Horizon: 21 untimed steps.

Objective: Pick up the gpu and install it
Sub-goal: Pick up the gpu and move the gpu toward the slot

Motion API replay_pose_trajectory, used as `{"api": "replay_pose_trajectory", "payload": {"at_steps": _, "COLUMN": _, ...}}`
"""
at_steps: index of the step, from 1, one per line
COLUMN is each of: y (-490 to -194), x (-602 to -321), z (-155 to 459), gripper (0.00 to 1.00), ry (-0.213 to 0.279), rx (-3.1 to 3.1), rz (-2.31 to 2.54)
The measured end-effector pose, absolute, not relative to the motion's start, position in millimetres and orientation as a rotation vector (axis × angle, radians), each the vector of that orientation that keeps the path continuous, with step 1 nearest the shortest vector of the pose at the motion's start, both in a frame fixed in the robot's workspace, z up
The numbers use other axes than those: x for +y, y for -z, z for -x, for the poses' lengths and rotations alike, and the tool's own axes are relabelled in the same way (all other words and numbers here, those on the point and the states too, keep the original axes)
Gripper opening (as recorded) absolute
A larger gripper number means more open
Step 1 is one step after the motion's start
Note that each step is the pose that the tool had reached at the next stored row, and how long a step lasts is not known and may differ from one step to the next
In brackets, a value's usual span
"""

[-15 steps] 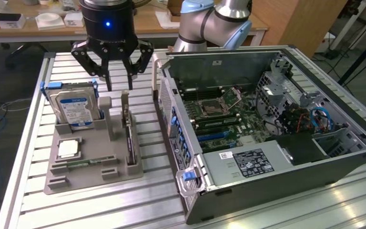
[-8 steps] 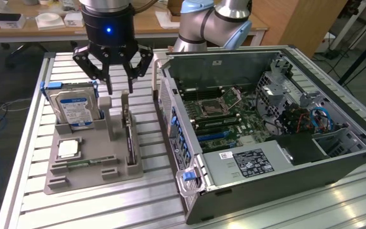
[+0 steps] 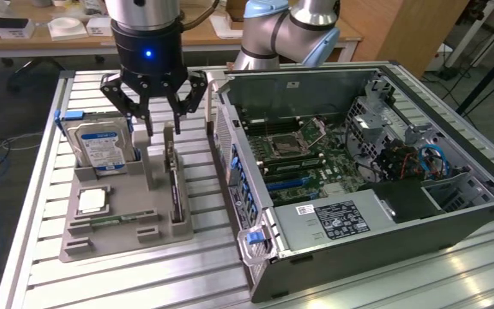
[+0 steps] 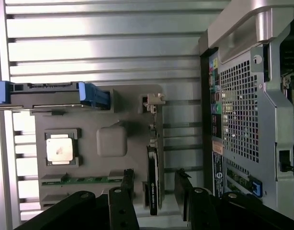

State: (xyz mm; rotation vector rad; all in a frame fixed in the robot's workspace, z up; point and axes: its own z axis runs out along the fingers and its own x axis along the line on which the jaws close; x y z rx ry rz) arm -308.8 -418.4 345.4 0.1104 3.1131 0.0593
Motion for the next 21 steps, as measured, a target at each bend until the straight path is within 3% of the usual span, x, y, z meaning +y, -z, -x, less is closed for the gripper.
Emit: {"api": "replay_pose_trajectory", "payload": {"at_steps": 21, "y": -323, "x": -421, "z": 308, "gripper": 0.47, "ry": -0.059, "rx": 3.113, "rz": -0.111}}
